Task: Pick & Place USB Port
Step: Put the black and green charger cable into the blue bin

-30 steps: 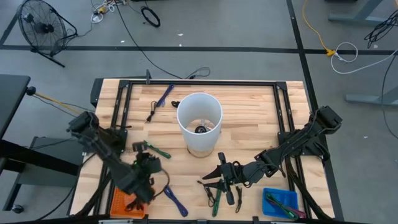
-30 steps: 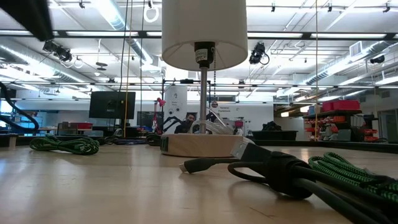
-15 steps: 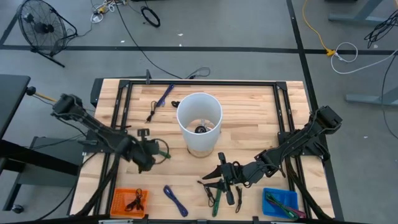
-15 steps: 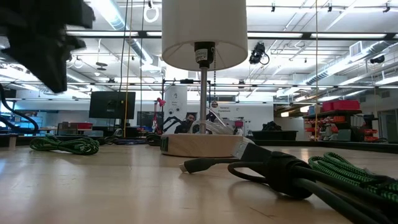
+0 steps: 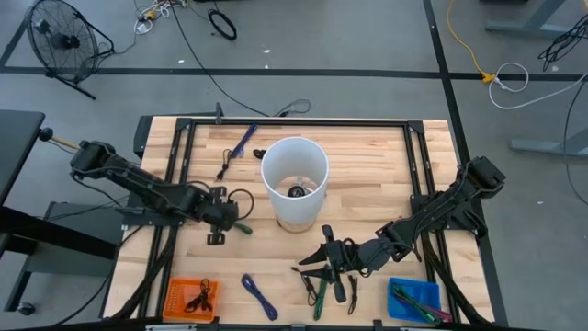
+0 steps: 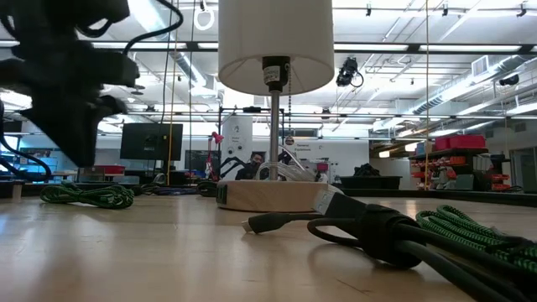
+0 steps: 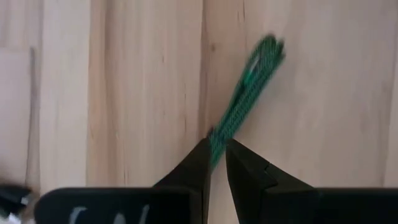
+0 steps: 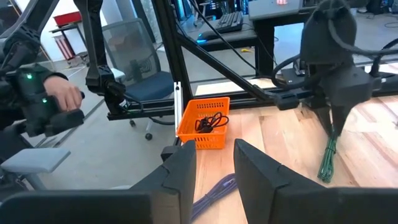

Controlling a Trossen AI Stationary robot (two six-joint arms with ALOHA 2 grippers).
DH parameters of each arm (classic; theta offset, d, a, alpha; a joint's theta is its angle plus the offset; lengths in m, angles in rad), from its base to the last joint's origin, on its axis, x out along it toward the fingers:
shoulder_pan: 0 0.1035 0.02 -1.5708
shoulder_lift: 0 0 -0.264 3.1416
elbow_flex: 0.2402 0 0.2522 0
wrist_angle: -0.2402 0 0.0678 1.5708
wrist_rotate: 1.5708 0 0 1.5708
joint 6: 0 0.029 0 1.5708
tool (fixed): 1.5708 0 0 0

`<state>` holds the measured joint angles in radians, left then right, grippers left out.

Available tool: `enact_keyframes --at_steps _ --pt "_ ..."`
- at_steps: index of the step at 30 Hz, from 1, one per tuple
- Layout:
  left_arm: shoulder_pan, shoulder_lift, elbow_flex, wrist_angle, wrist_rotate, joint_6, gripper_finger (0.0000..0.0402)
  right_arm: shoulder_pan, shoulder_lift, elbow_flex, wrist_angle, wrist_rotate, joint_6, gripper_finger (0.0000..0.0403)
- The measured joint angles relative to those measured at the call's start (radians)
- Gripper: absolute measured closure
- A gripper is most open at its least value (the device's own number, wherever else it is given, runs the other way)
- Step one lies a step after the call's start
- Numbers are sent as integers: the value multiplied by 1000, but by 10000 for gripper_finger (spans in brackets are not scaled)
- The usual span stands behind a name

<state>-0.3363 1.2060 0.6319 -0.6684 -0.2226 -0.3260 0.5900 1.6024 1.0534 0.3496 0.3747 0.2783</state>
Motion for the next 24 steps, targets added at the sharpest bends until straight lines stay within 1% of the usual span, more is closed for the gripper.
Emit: enact_keyframes --at_steps 5,8,11,18,21,24 --pt "0 11 0 39 29 9 348 0 0 0 0 0 0 295" --pt "0 11 0 38 34 9 338 0 0 0 0 -1 0 295" --pt "0 11 0 38 33 9 313 0 0 0 0 -1 0 295" --pt "-1 11 0 39 12 8 239 0 0 0 0 -1 0 295" --pt "-1 19 0 52 5 8 218 0 0 0 0 -1 0 295" --pt "-4 40 -23 108 -1 34 208 0 0 0 0 -1 0 295"
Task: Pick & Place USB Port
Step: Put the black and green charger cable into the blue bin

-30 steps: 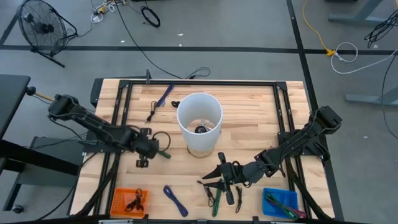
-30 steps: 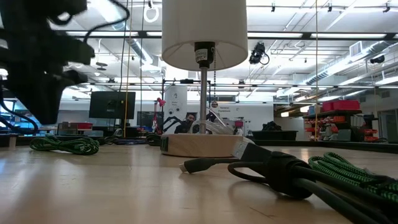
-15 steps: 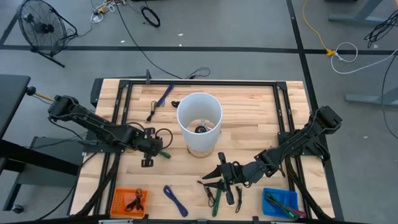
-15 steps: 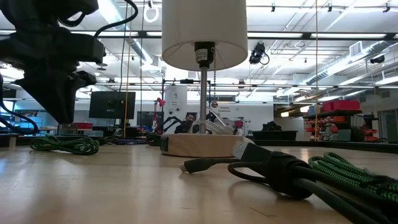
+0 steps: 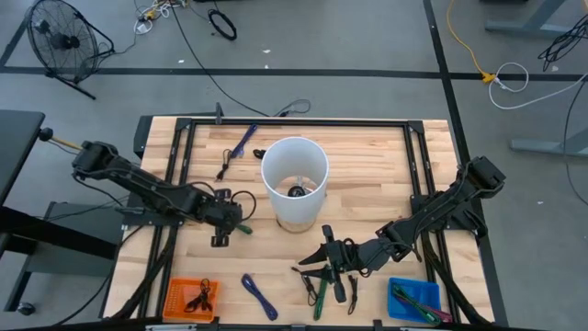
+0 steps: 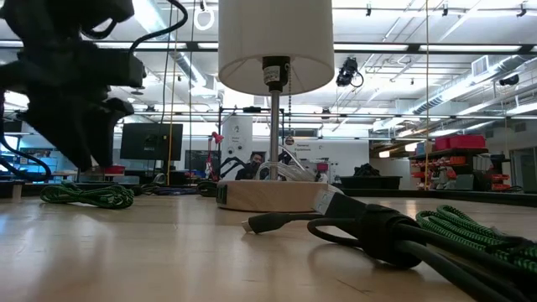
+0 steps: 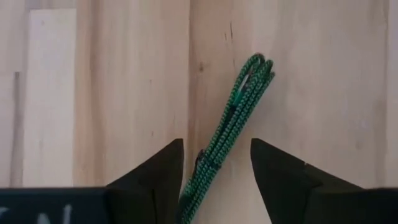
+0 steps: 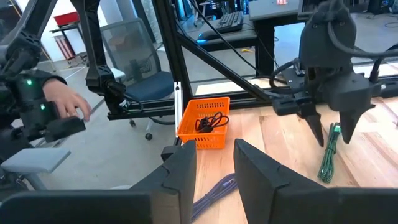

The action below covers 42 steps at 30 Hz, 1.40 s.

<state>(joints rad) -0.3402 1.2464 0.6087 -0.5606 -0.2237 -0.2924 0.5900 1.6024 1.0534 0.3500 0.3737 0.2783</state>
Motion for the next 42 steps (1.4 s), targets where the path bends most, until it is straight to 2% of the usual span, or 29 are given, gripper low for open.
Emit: enact_keyframes --at_steps 5,14,17,21,22,25,31,39,42 --pt "-18 71 -25 78 23 76 211 0 0 0 0 0 0 295" --pt "-9 171 -20 80 -33 94 225 0 0 0 0 0 0 295" --pt "0 189 -20 79 -5 66 259 0 0 0 0 1 0 295" --pt "-1 176 -16 81 37 17 366 0 0 0 0 1 0 295" --pt "-2 167 -14 80 47 -2 379 0 0 0 0 1 0 295" --pt "-20 148 3 78 90 -22 381 0 0 0 0 2 0 295" --pt "-109 85 105 88 87 -60 386 0 0 0 0 3 0 295" --pt "-249 19 294 264 -101 32 386 0 0 0 3 3 0 295" --pt "-275 15 339 370 -115 104 386 0 0 0 13 2 0 295"
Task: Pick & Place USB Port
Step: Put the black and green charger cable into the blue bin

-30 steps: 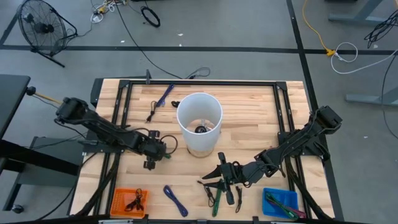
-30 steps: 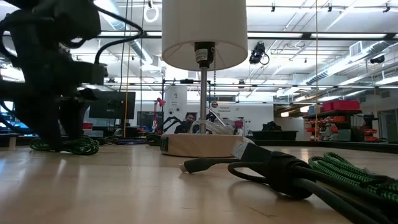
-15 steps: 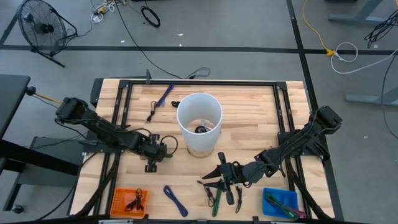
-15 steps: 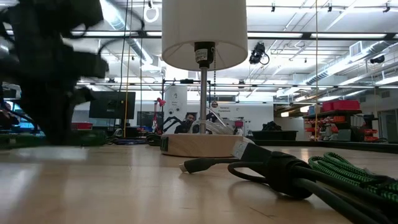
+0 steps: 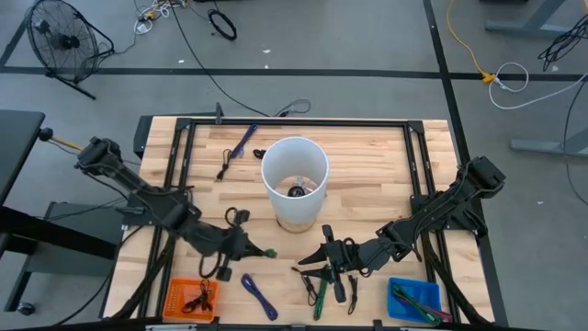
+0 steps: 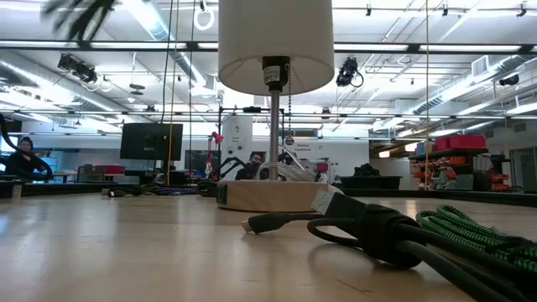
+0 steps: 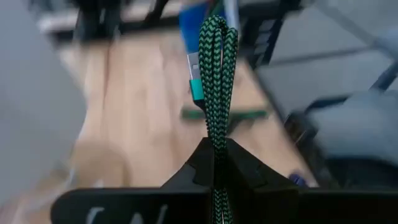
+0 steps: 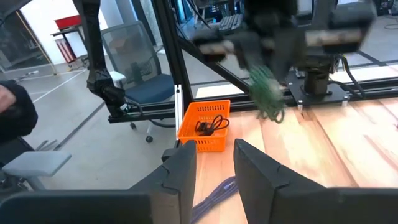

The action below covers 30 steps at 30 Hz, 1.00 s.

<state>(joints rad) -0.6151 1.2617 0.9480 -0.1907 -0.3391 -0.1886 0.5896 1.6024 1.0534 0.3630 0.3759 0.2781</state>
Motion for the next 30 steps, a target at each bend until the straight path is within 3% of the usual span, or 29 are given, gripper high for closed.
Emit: enact_keyframes --at_steps 11,23,30 --pt "16 10 10 227 -26 127 386 0 0 0 131 1 -110 287" --pt "33 104 10 469 -5 233 386 -13 0 0 231 59 -224 169" --pt "56 134 10 511 -8 228 387 -36 1 0 262 55 -240 138"
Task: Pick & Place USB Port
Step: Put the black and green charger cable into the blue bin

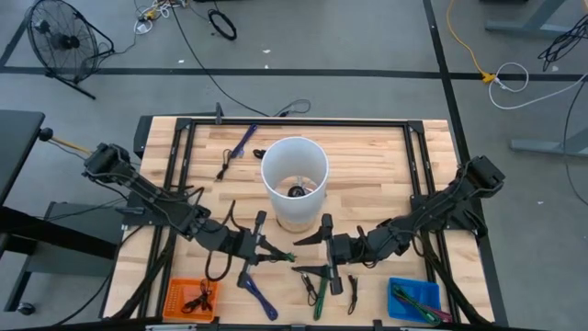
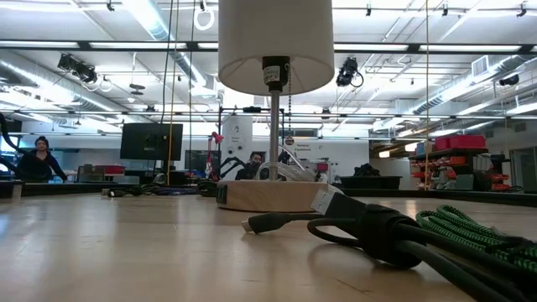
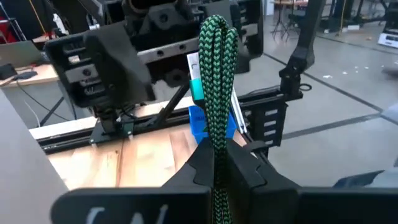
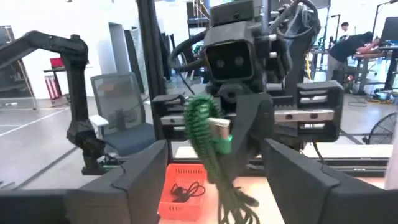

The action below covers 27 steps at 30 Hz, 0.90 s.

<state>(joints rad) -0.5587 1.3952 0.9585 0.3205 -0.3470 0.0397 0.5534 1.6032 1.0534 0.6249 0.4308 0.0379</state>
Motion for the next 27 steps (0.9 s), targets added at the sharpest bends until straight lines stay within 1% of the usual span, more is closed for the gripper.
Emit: enact_keyframes --at_steps 4,7,11,13,14,16,18,19,23,27 --pt "15 0 0 17 2 0 387 -15 28 0 77 -9 -25 140" --pt "19 0 0 29 8 0 387 -28 48 0 100 -27 -46 146" --pt "19 0 0 25 10 0 387 -45 63 0 113 -30 -13 169" --pt "18 0 0 25 5 -1 387 -52 63 0 113 -38 10 200" --pt "18 0 0 23 8 -1 387 -52 63 0 112 -32 11 223" --pt "19 0 0 23 4 -2 385 -52 63 0 116 -30 2 286" --pt "19 -1 0 23 2 -2 377 -51 63 0 119 -24 -31 359" --pt "19 -1 0 23 0 -2 372 -50 63 0 120 -17 -46 378" --pt "19 -1 0 19 -8 -2 353 -51 63 0 114 5 -32 391" --pt "19 -1 0 18 -6 -2 344 -48 63 0 113 8 -37 395"
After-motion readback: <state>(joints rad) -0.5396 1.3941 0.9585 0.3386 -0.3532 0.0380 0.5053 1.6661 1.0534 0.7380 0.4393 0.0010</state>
